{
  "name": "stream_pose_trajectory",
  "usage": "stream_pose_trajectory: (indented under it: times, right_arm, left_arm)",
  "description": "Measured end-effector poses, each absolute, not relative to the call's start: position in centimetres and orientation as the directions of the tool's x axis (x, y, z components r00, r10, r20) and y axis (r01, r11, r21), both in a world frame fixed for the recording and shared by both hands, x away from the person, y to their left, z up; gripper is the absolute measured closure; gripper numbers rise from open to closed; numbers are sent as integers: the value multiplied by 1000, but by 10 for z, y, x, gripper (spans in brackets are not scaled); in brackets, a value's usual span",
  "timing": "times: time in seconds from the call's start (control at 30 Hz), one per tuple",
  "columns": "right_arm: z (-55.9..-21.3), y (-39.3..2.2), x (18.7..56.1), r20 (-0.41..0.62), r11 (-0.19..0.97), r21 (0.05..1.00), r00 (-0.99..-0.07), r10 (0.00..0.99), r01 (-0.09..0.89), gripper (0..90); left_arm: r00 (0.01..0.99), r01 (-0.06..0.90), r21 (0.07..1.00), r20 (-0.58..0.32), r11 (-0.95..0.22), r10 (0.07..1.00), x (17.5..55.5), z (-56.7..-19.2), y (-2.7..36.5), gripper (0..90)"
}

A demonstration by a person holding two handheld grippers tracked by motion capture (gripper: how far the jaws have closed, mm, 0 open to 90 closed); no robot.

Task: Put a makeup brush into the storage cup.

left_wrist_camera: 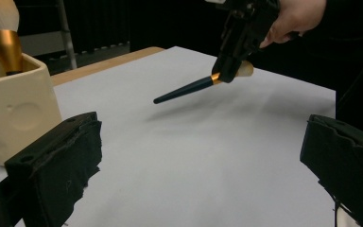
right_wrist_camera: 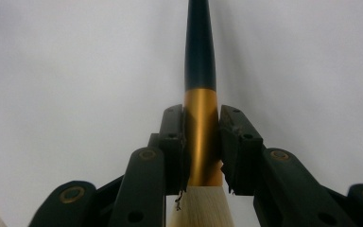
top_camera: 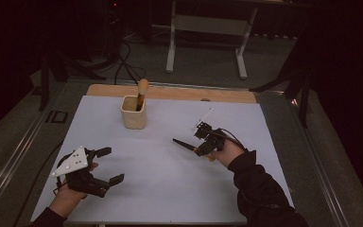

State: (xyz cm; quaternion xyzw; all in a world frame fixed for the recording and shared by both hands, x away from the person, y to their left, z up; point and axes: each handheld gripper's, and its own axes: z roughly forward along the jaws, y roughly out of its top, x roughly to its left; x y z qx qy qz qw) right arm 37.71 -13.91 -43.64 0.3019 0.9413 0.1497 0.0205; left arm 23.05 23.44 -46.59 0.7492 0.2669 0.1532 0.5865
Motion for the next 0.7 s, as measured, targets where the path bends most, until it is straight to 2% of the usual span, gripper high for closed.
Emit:
stream_pose_trajectory:
  times: [0.5,0.7]
  right_arm:
    - [-408,-130,371,73,816,302,-865,496,493,719]
    - [-400,-129,368,85,819,316,-875,477,478,719]
  left_arm:
    - [831,214,961,-86,-174,550,233,-462,231,4]
    - [837,196,959,-54,-206,545,236,-458,227,4]
